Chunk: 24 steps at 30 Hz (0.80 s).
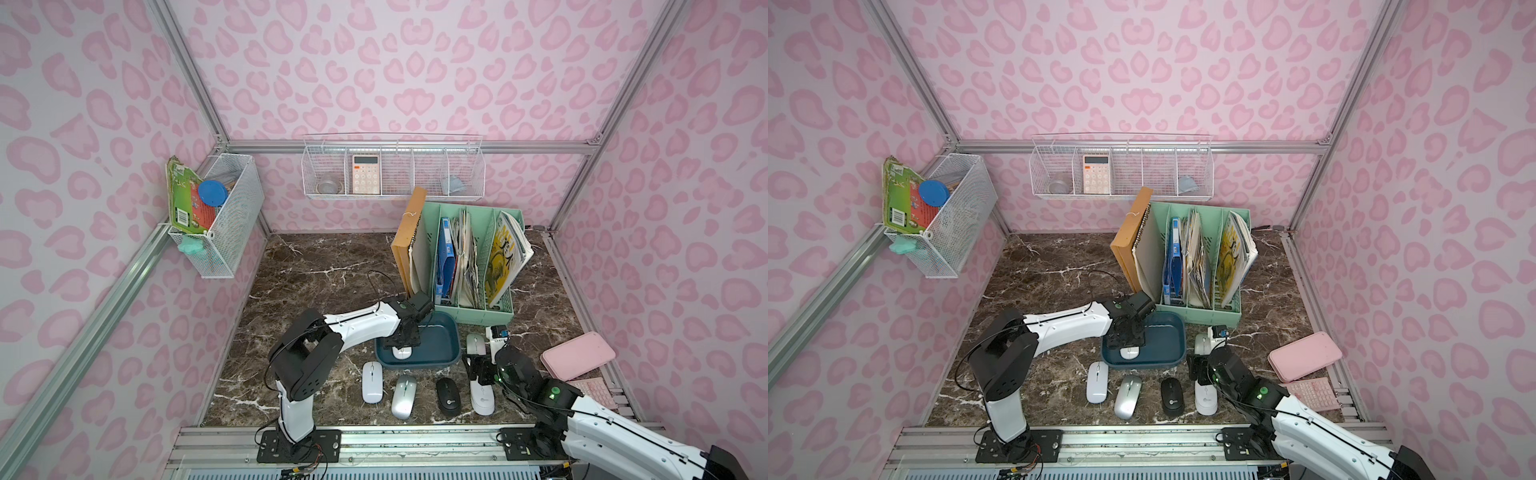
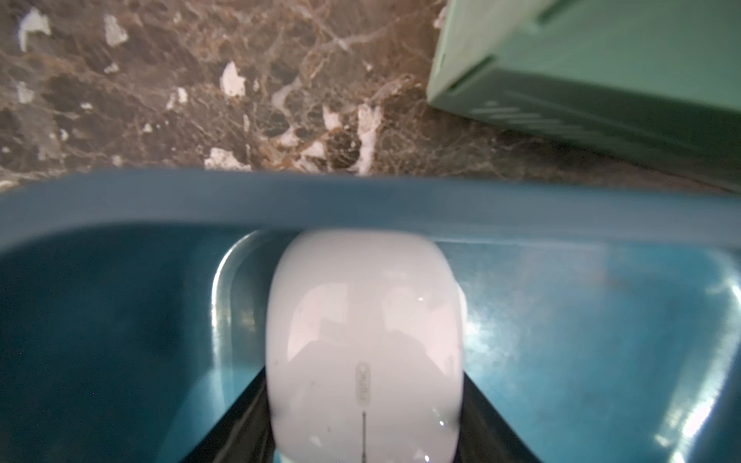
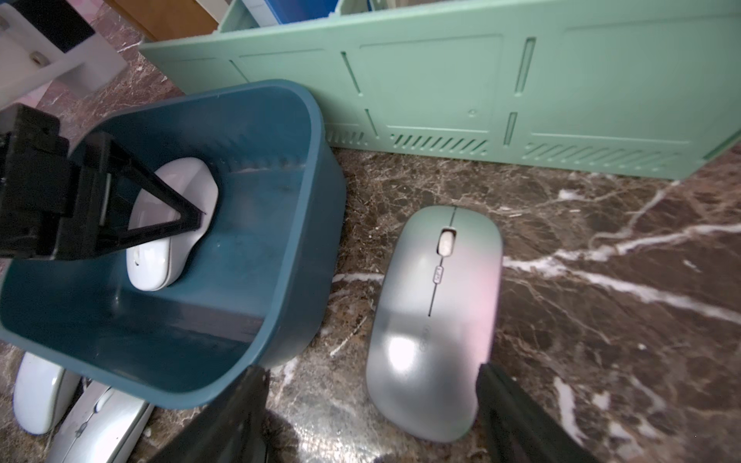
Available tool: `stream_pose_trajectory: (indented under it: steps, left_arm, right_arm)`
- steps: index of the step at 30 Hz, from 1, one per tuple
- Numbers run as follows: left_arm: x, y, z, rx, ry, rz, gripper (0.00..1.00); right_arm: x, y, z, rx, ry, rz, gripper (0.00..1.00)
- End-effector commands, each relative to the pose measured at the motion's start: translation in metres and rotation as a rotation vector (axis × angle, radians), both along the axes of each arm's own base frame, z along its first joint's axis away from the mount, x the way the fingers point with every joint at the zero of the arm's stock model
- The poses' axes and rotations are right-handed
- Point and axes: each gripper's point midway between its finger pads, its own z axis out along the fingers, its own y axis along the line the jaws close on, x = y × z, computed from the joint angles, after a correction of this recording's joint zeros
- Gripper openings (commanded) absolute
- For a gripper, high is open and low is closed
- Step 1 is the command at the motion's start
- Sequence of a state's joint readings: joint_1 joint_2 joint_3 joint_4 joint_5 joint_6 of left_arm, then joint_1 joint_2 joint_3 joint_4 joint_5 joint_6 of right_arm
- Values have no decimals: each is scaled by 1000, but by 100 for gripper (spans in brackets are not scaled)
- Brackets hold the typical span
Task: Take out the mouse from the storage box
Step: Pick up the mouse from the storage box.
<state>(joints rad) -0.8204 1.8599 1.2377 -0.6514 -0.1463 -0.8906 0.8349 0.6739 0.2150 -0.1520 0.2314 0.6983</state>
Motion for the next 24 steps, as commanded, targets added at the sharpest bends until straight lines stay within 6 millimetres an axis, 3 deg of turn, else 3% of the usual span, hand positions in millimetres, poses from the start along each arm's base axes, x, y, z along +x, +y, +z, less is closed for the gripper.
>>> stream_pose_trajectory:
  steps: [1, 13, 24]
  left_arm:
    - [-2, 3, 6, 17, -10, -1, 56]
    - [-13, -1, 30, -2, -55, -21, 55]
    - [-26, 7, 58, -33, -99, -15, 54]
  right_arm:
    - [3, 3, 5, 13, -22, 5, 85]
    - [3, 3, 6, 15, -23, 3, 85]
    - [3, 3, 7, 15, -25, 2, 85]
